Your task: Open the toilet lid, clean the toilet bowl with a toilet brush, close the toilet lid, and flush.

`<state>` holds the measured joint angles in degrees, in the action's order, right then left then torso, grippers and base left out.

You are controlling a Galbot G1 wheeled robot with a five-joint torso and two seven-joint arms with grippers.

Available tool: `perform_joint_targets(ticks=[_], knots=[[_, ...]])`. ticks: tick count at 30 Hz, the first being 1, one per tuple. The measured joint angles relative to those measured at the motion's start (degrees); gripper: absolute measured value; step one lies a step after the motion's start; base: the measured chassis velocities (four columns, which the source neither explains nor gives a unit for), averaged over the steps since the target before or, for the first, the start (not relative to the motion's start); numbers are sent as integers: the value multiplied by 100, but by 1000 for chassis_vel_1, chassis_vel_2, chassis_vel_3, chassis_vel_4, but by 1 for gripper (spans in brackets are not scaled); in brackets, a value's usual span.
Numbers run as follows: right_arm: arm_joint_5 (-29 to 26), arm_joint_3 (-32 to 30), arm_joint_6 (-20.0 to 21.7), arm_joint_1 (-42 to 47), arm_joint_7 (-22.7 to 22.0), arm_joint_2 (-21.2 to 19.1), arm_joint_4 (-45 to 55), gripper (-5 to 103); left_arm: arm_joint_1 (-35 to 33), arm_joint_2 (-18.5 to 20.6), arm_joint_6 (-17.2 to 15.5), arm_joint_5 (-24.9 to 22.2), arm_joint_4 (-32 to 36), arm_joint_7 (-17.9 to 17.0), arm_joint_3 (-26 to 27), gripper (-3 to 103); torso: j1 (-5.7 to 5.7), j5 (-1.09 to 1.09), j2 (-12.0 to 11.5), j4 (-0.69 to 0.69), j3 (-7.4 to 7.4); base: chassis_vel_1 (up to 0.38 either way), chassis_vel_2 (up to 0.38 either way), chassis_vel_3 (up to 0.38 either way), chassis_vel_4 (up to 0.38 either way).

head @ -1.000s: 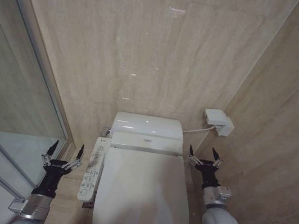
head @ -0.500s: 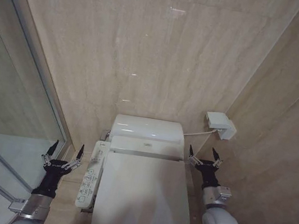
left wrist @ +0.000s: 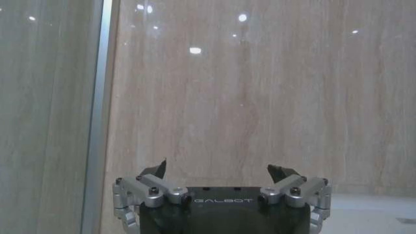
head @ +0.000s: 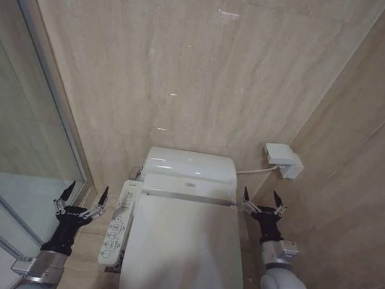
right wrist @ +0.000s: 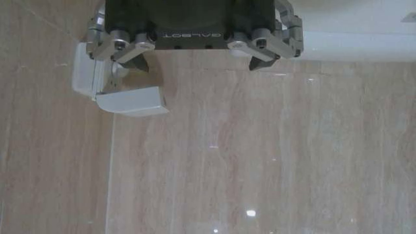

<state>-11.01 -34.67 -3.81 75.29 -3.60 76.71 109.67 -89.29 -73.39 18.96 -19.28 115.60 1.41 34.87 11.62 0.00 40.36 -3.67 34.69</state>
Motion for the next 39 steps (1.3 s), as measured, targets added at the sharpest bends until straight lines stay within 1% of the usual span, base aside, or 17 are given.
perform_joint_targets(ticks=[8, 10, 11, 12, 15, 16, 20, 21, 22, 23, 24, 25, 26, 27, 29, 35, 39], knots=[[0, 0, 0, 0, 0, 0, 0, 100, 1, 0, -1, 0, 0, -1, -1, 100, 0, 0, 0, 0, 0, 0, 0, 0, 0], [0, -1, 0, 0, 0, 0, 0, 100, 29, -11, -50, 21, -5, -19, -46, 100, 0, 0, 0, 0, 0, 0, 0, 0, 0], [0, 0, 0, 0, 0, 0, -1, 100, 82, -33, -151, 69, -24, -61, -121, 100, 0, 2, 0, 2, 0, 0, 0, 0, 0], [0, 0, 0, 0, 0, 0, -1, 100, 82, -33, -151, 69, -24, -61, -121, 100, 0, 2, 0, 2, 0, 0, 0, 0, 0], [0, -1, 0, 0, 0, 0, 0, 100, 364, -172, -679, 321, -130, -264, -608, 100, 0, -1, 0, 0, 0, 0, 0, 0, 0], [0, -1, 0, 0, 0, 0, 0, 100, 364, -172, -679, 321, -130, -264, -608, 100, 0, -1, 0, 0, 0, 0, 0, 0, 0], [0, -1, 0, 0, 0, 0, 0, 100, 836, -396, -1575, 750, -313, -609, -1386, 100, 0, 1, 0, 0, 0, 0, 0, 0, 0], [0, -1, 0, 0, 0, 0, 0, 100, 836, -396, -1575, 750, -313, -609, -1386, 100, 0, 1, 0, 0, 0, 0, 0, 0, 0], [0, -1, 0, 0, 0, 0, -1, 100, 971, -459, -1701, 863, -392, -646, -1566, 100, 0, 3, 0, 2, 0, 0, 0, 0, 0], [0, 1, 0, -1, 1, 0, -1, 100, 1098, -522, -1718, 955, -473, -643, -1704, 100, 1, -1, 0, -3, 0, 0, 0, 0, 0], [0, -2, 0, 0, -1, 0, 0, 100, 1179, -540, -1709, 1024, -534, -644, -1749, 100, 1, -1, 0, -4, 0, 0, 0, 0, 0], [0, -2, 0, 0, -1, 0, 0, 100, 1179, -540, -1709, 1024, -534, -644, -1749, 100, 1, -1, 0, -4, 0, 0, 0, 0, 0], [0, -1, 0, 0, 0, 0, 0, 100, 1196, -542, -1669, 1051, -548, -642, -1760, 100, 1, 3, 0, 0, 1, 0, 0, 0, 0], [0, -1, 0, 0, 0, 0, 0, 100, 1199, -535, -1616, 1076, -552, -642, -1754, 100, 1, 3, 0, 0, 1, 0, 0, 0, 0], [0, 0, -1, 0, 0, 0, 0, 100, 1189, -525, -1540, 1106, -553, -640, -1726, 100, 1, 0, 0, 1, 0, 0, 0, 0, 0], [0, 0, 0, 0, 0, 0, 0, 100, 1132, -499, -1455, 1146, -512, -665, -1654, 100, 0, 0, 0, 1, 0, 0, 0, 0, 0], [0, 0, 0, 0, 0, 0, -1, 100, 1094, -402, -1413, 1171, -381, -676, -1448, 100, 1, 0, 0, -1, 0, 0, 0, 0, 0]])
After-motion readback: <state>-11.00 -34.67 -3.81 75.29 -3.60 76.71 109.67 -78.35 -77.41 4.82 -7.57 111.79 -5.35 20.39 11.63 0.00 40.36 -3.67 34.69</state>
